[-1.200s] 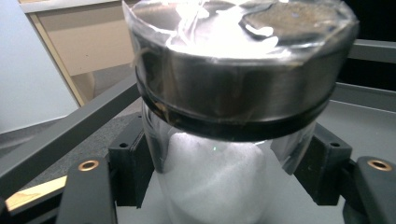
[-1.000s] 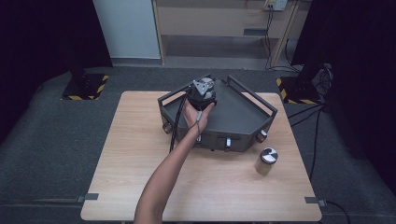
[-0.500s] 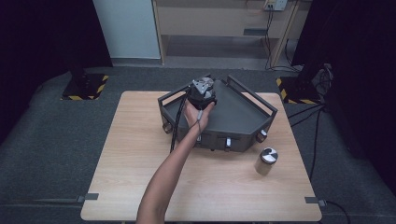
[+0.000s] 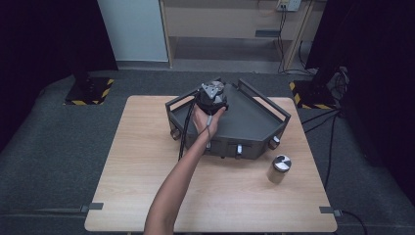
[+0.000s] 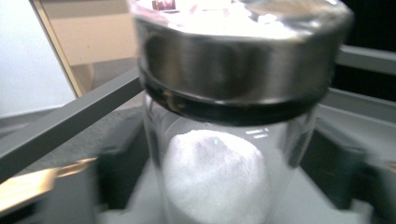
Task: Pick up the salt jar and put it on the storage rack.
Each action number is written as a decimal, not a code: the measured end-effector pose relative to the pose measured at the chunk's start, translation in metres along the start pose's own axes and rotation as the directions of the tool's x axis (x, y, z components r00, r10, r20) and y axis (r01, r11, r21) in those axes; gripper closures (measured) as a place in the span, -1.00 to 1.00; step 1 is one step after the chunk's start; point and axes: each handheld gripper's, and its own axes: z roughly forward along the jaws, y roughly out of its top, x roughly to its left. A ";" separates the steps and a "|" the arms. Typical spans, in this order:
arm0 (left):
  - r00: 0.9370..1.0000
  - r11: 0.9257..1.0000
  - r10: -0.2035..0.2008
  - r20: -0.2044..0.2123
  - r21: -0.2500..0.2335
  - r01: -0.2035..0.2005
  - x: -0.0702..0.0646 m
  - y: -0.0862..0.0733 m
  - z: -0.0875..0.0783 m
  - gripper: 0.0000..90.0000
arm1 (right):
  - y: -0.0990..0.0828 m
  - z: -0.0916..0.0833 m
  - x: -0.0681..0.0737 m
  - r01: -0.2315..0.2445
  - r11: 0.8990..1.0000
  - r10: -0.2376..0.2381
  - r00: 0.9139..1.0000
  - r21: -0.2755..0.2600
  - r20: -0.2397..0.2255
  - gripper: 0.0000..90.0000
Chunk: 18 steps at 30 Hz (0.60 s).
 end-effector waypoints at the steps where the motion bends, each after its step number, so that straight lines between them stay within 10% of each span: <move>1: 1.000 1.000 0.000 0.000 0.000 0.000 0.000 0.000 0.000 -0.69 | 0.000 0.000 0.000 0.000 1.000 0.000 1.000 0.000 -0.001 -0.80; 18: 0.998 0.999 0.047 -0.048 0.001 -0.047 -0.006 0.011 -0.037 -0.91 | 0.000 -0.003 0.001 0.007 1.000 -0.007 1.000 -0.011 -0.012 -0.80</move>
